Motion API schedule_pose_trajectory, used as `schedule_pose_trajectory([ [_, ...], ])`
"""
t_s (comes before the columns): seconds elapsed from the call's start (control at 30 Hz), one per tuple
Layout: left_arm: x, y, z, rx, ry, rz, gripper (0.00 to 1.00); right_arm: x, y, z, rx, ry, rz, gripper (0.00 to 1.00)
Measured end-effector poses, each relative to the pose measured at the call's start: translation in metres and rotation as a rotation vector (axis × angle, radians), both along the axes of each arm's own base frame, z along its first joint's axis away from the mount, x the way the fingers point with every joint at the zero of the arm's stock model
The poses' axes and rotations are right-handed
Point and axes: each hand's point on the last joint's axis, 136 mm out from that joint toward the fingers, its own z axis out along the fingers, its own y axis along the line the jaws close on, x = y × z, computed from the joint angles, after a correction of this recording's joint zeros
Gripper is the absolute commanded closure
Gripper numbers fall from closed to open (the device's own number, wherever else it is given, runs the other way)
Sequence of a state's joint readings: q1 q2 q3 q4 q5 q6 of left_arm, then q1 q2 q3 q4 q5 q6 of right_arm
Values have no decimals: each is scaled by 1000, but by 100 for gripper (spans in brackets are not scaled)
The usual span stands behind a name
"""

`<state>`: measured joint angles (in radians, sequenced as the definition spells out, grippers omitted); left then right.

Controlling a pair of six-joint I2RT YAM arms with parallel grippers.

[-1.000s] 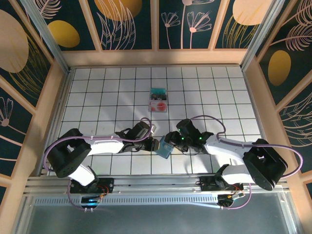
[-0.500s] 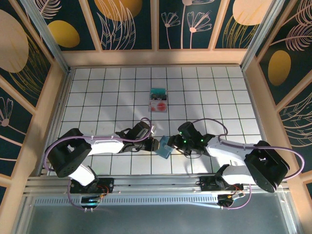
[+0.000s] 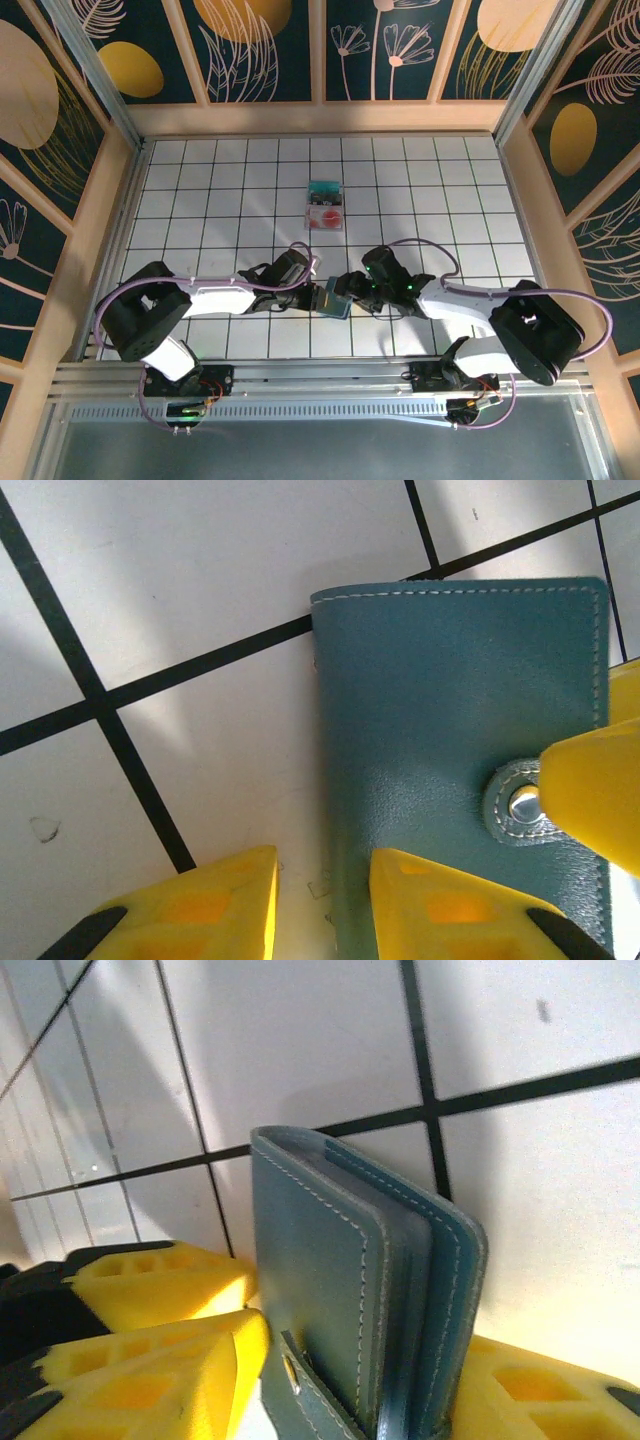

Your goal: Take the credit cards out of the card holder

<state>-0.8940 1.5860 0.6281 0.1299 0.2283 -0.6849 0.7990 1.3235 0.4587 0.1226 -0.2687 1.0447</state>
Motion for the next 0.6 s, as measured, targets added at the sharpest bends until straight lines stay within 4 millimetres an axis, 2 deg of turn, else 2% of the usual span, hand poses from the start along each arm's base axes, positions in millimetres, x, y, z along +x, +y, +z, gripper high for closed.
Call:
schedule_pose_trajectory([
  [0.17, 0, 0, 0, 0, 0, 0, 67, 1, -1, 5, 29, -30, 12, 62],
  [0.3, 0, 0, 0, 2, -2, 2, 63, 3, -1, 8, 37, -47, 18, 78],
  [0.6, 15, 11, 9, 37, -75, 76, 50, 14, -6, 15, 50, -96, 15, 92],
])
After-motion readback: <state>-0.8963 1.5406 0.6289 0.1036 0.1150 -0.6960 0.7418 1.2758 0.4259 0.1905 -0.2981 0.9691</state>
